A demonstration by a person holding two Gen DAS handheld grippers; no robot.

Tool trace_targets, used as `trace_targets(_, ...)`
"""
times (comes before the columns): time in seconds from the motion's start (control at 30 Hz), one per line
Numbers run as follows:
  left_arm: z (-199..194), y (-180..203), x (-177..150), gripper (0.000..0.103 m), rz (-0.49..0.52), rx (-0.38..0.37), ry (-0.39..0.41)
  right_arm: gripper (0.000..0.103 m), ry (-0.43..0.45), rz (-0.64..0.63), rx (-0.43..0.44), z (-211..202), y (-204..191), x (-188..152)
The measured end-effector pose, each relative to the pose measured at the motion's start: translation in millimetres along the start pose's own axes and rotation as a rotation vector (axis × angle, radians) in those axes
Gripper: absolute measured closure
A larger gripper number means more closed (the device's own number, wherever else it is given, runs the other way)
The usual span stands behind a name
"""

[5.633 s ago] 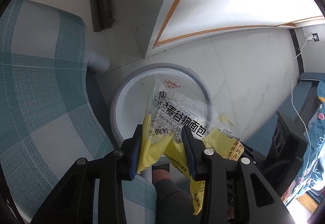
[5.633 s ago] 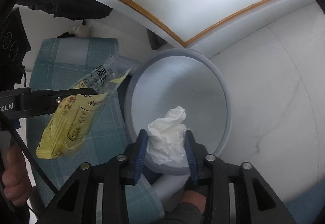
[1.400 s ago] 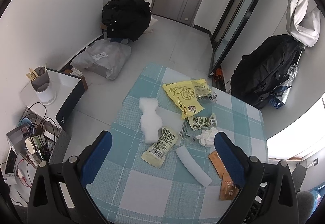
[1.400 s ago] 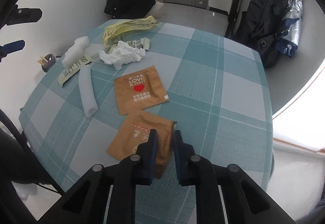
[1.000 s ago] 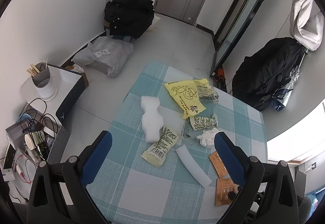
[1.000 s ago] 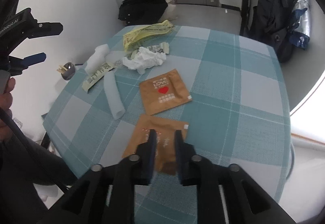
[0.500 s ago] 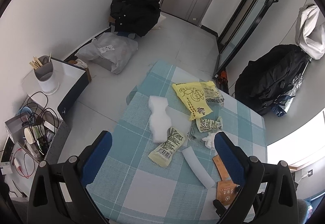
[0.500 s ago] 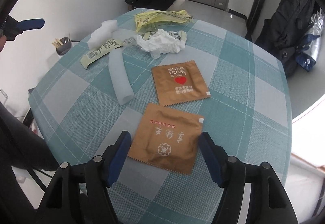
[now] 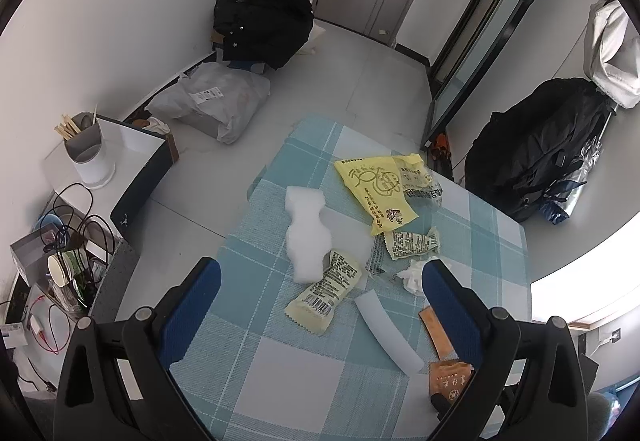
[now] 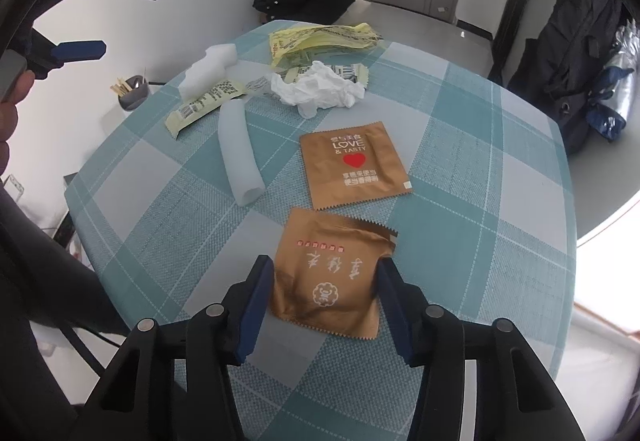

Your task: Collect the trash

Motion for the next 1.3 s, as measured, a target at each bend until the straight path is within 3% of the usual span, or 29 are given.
trace_targets(0.03, 0.2, 0.7, -0.2, 0.004, 0.001, 0.001, 0.0, 0.078, -0.002, -0.001, -0.004, -0.8, 1.4, -0.2)
trace_targets(0.07, 0.3, 1.1, 0.0, 0.004, 0.002, 0.001, 0.001, 0.085, 0.011, -0.01, -0.028, -3.3, 3.0, 0.8)
trace_targets(0.1, 0.8, 1.8, 0.2, 0.004, 0.002, 0.002, 0.0, 0.102, 0.006, -0.034, -0.04, -3.1, 1.7, -0.1)
trace_targets(0.2, 3.2, 4.5, 0.5, 0.004, 0.0, -0.001, -0.005, 0.101, 0.021, -0.105, -0.07, -4.5, -8.1, -2.5)
trace_targets(0.33, 4.8, 6.2, 1.0, 0.004, -0.002, 0.001, -0.009, 0.103, 0.025, -0.1, -0.037, -5.1, -11.3, -3.1)
trace_targets(0.47, 5.6, 5.6, 2.1, 0.004, -0.008, 0.005, -0.01, 0.1, 0.027, 0.012, 0.088, -9.2, -4.9, -0.4)
trace_targets(0.53, 5.5, 3.8, 3.3, 0.004, -0.015, 0.005, -0.009, 0.082, 0.024, 0.034, 0.124, -11.6, -5.8, 0.2)
trace_targets(0.6, 5.4, 1.5, 4.3, 0.004, -0.024, 0.003, -0.011, 0.04, 0.022, 0.022, 0.104, -11.8, -8.4, -1.1)
trace_targets(0.77, 4.2, -2.9, 6.9, 0.004, -0.053, -0.012, -0.012, 0.026, -0.007, -0.097, -0.078, -0.6, -13.0, -7.5)
trace_targets(0.87, 2.8, -5.4, 7.9, 0.004, -0.062, -0.013, -0.007, 0.024, -0.012, -0.027, -0.061, 3.1, -6.6, -6.9)
trace_targets(0.93, 3.1, -7.2, 7.7, 0.004, -0.067, -0.017, -0.009, 0.029, -0.027, 0.027, -0.04, 5.6, -1.7, -6.5)
trace_targets(1.07, 3.6, -11.3, 7.1, 0.004, -0.079, -0.024, -0.018, 0.053, -0.026, -0.01, -0.032, 3.7, -10.8, -2.3)
trace_targets(1.3, 1.9, -15.5, 6.6, 0.004, -0.1, -0.034, -0.019, 0.067, -0.014, 0.014, -0.018, 1.5, -10.3, 0.0)
Point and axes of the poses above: each gripper's, at about its wrist camera, not at the fingertips, and z roughly the way its jaws point, y to its right, x to its top, the point moved 8 cm from there along z, roughly the way its jaws point, and after that the axes turned 1 degree about -z, right-handed, at the moved point
